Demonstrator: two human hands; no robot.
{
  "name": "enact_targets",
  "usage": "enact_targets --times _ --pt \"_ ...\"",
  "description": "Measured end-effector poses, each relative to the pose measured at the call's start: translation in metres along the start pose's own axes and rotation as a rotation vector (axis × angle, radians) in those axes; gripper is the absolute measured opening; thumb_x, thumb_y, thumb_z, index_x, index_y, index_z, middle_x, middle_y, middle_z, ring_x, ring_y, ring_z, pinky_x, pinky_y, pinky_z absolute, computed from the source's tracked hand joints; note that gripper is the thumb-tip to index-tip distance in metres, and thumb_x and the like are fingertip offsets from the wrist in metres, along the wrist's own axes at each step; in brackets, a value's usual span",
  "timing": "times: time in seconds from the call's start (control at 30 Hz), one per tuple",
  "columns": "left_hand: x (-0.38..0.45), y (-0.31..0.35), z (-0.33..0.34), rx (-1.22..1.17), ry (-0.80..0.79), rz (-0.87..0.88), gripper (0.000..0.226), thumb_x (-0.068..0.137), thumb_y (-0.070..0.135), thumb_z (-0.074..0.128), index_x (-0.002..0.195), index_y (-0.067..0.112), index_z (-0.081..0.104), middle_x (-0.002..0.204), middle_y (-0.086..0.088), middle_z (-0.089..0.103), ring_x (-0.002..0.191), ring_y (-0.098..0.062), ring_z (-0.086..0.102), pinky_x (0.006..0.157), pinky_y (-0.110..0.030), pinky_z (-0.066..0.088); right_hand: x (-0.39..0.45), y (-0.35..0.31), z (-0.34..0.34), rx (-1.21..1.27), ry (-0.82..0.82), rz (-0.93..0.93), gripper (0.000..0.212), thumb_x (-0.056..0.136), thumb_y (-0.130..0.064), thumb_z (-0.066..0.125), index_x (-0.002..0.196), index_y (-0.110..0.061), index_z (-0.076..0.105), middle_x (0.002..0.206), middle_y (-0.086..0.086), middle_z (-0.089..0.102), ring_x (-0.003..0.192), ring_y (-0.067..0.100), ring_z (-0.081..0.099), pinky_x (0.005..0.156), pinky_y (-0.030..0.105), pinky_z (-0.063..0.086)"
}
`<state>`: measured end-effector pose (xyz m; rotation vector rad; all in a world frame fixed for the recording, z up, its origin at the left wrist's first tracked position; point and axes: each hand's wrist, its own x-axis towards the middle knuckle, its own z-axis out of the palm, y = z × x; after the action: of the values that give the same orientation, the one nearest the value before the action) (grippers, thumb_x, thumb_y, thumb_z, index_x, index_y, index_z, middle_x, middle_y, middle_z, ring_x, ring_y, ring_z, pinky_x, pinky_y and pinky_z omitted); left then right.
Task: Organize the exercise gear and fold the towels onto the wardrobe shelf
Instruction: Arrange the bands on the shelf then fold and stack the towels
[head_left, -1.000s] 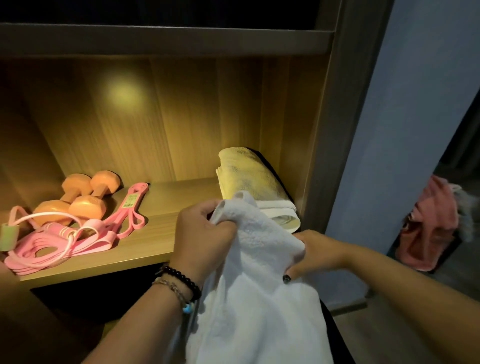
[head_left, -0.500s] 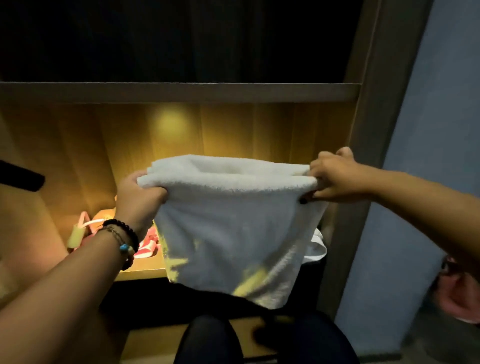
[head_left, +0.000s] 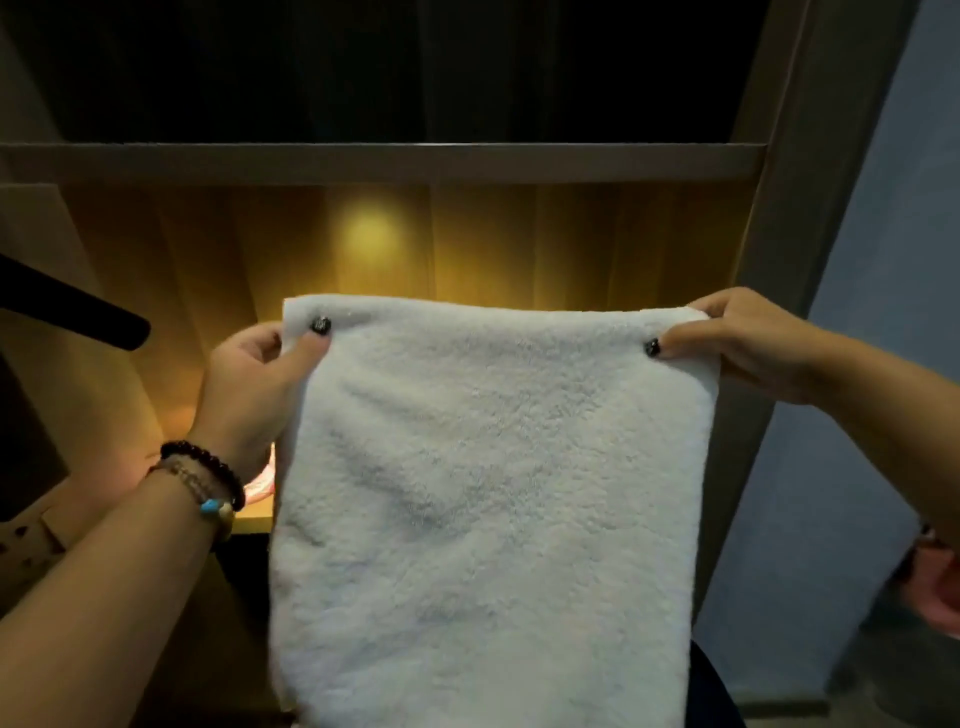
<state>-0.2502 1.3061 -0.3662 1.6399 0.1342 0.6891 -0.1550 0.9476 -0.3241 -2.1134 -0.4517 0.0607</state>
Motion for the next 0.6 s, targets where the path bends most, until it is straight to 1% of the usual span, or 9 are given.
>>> enact_targets --times 0.1,0.2,0.27,0.33,0.4,0.43,0.47,0.53,0.6 --pt "0.011 0.001 0.0 0.158 0.012 0.018 0.023 0.093 0.034 0.059 0.092 0.011 0.063 0.087 -0.008 0.067 0.069 -0.02 0.063 0.062 -0.033 0.05 0.011 0.003 0.011 0.115 0.036 0.094 0.009 0.084 -0.013 0.062 0.082 -0.004 0.061 0.092 0.018 0.059 0.079 0.026 0.059 0.063 0.029 0.047" --pt "0.022 -0.015 -0.01 0.229 -0.059 -0.187 0.038 0.092 0.04 0.059 0.095 0.003 0.064 0.088 -0.012 0.069 0.073 -0.025 0.063 0.065 -0.034 0.047 0.026 0.009 0.024 0.113 -0.04 0.187 0.015 0.084 -0.017 0.062 0.088 -0.003 0.06 0.094 0.018 0.06 0.082 0.028 0.059 0.067 0.031 0.046" --pt "0.03 -0.04 -0.014 0.334 -0.057 -0.264 0.043 0.091 0.046 0.058 0.09 0.003 0.064 0.082 -0.011 0.067 0.07 -0.022 0.06 0.065 -0.032 0.047 0.046 0.016 0.037 0.014 -0.089 0.241 0.021 0.082 -0.022 0.067 0.091 -0.005 0.062 0.093 0.016 0.063 0.084 0.029 0.061 0.071 0.034 0.048" --pt "0.039 -0.072 -0.013 0.43 0.013 -0.234 0.052 0.09 0.05 0.058 0.083 -0.001 0.06 0.07 -0.009 0.06 0.064 -0.019 0.053 0.069 -0.029 0.046 0.071 0.028 0.058 -0.111 -0.072 0.267 0.031 0.08 -0.028 0.072 0.1 -0.007 0.063 0.096 0.013 0.065 0.087 0.028 0.063 0.075 0.037 0.051" --pt "0.045 -0.104 -0.01 0.448 0.061 -0.209 0.047 0.085 0.044 0.068 0.079 0.001 0.052 0.065 -0.007 0.047 0.061 -0.019 0.044 0.062 -0.019 0.038 0.096 0.047 0.088 -0.418 0.03 0.191 0.044 0.083 -0.026 0.072 0.121 -0.012 0.056 0.114 0.011 0.059 0.1 0.029 0.06 0.08 0.038 0.051" --pt "0.047 -0.127 -0.012 0.449 0.065 -0.231 0.045 0.079 0.041 0.076 0.08 0.003 0.051 0.067 -0.007 0.049 0.062 -0.019 0.046 0.06 -0.022 0.041 0.105 0.058 0.107 -0.598 0.06 0.118 0.053 0.086 -0.02 0.068 0.134 -0.015 0.045 0.128 0.012 0.051 0.111 0.03 0.054 0.087 0.039 0.048" --pt "0.046 -0.148 -0.014 0.46 0.043 -0.288 0.048 0.071 0.04 0.081 0.084 0.002 0.055 0.073 -0.009 0.058 0.065 -0.021 0.053 0.061 -0.029 0.047 0.108 0.068 0.128 -0.701 0.045 0.045 0.06 0.089 -0.015 0.062 0.142 -0.017 0.035 0.139 0.014 0.041 0.121 0.032 0.047 0.093 0.04 0.044" --pt "0.034 -0.189 -0.015 0.476 -0.035 -0.401 0.051 0.067 0.04 0.08 0.096 0.001 0.064 0.089 -0.015 0.07 0.077 -0.028 0.066 0.07 -0.041 0.056 0.1 0.089 0.169 -0.748 -0.052 -0.033 0.062 0.092 -0.012 0.055 0.147 -0.021 0.026 0.151 0.01 0.024 0.134 0.032 0.033 0.103 0.041 0.036" --pt "0.008 -0.206 -0.01 0.467 -0.121 -0.416 0.035 0.077 0.033 0.075 0.093 0.003 0.069 0.086 -0.012 0.072 0.076 -0.025 0.067 0.068 -0.035 0.053 0.084 0.104 0.2 -0.817 -0.094 -0.13 0.058 0.094 -0.022 0.053 0.145 -0.027 0.027 0.158 0.004 0.009 0.144 0.032 0.007 0.115 0.046 0.018"
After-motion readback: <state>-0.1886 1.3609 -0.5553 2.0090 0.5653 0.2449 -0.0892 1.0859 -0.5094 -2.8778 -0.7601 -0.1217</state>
